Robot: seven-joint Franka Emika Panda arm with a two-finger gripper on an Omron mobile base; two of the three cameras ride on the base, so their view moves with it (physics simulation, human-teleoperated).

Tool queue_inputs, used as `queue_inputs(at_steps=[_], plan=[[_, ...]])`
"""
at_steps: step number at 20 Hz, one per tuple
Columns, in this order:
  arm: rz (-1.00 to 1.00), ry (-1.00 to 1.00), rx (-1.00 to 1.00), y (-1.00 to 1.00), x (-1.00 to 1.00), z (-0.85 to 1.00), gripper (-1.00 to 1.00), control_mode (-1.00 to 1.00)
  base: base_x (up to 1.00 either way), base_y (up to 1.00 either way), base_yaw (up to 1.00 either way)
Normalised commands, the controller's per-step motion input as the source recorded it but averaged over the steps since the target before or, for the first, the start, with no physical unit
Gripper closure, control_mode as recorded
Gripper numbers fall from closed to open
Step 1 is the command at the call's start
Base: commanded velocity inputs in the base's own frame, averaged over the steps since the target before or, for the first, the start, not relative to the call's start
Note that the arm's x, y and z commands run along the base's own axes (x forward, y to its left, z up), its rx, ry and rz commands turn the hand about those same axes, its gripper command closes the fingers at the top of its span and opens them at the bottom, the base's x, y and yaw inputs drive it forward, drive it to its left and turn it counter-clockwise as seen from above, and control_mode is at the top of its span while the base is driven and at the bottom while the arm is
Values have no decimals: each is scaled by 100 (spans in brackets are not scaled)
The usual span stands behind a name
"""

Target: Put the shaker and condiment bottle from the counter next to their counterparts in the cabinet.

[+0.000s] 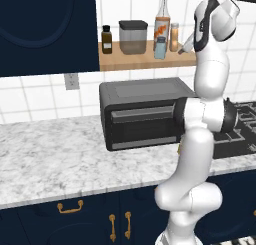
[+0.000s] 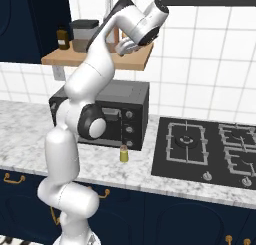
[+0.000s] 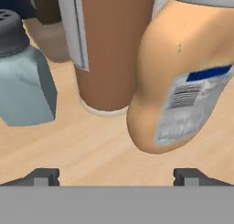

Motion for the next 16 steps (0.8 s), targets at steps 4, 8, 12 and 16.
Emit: queue_inputs(at_steps=[4, 8, 12, 16], plan=[[0, -11, -1, 0, -88, -41, -100, -100, 0, 0, 0], [-2, -22, 0, 0, -96, -38, -100, -100, 0, 0, 0], [-3, -34, 0, 0, -100, -38, -100, -100, 0, 0, 0], [-2, -31, 1, 0, -100, -44, -100, -100, 0, 0, 0]])
